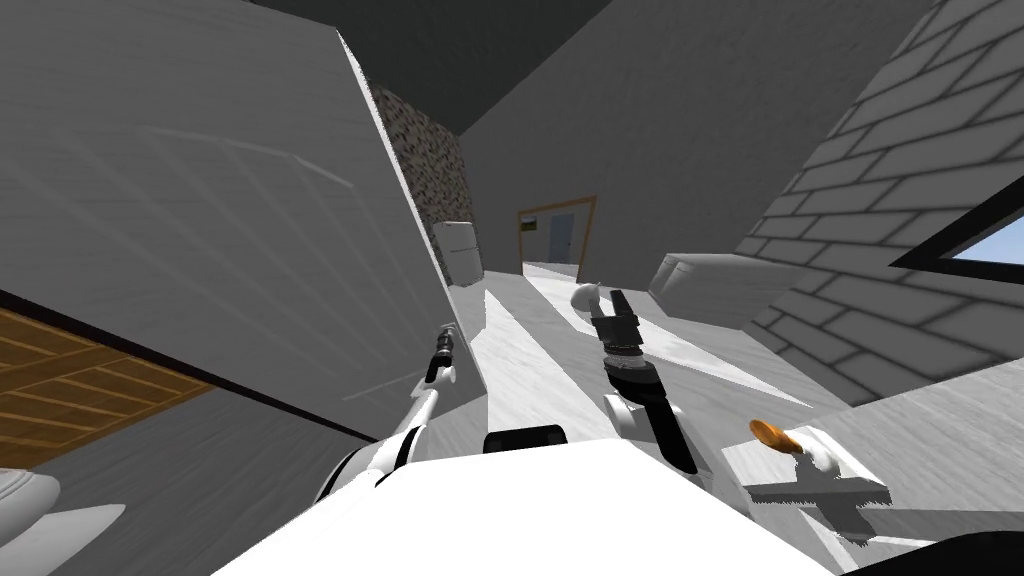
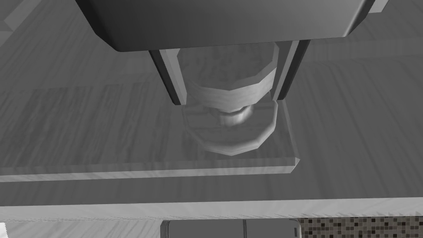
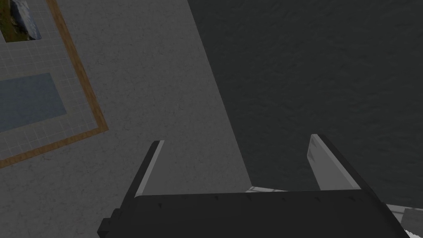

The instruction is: Push the door open

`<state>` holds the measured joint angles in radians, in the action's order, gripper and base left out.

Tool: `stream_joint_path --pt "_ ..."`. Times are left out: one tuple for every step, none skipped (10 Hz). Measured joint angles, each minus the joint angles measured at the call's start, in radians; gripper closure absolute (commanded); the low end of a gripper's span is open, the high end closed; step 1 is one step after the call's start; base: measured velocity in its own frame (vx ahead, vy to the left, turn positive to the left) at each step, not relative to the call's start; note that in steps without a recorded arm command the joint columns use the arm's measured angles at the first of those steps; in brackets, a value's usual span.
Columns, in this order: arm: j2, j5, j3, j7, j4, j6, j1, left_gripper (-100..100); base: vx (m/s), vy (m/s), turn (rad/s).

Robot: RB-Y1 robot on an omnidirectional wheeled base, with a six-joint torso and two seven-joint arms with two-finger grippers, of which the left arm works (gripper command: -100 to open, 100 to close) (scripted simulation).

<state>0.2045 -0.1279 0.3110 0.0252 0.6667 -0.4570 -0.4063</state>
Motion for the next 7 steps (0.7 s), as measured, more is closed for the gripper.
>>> stream_joint_path --pt "0.003 -0.003 0.007 0.002 -0.002 0.001 0.003 100 0.197 -0.030 0.052" --pt "0.006 -0.006 0.016 0.003 -0.010 -0.002 0.002 100 0.209 -0.050 0.041" --pt "0.008 -0.010 0.027 0.008 -0.005 0.000 0.004 100 0.218 -0.062 0.057" --pt "0.008 -0.013 0.038 0.014 0.022 0.013 0.016 100 0.202 -0.075 0.065" --pt "0.011 -0.017 0.051 0.021 0.023 0.016 0.014 100 0.185 -0.076 0.069" --pt "0.016 -0.020 0.061 0.024 0.025 0.013 0.018 100 0.189 -0.065 0.063" --pt "0.024 -0.023 0.069 0.024 0.010 0.006 0.015 100 0.192 -0.070 0.057"
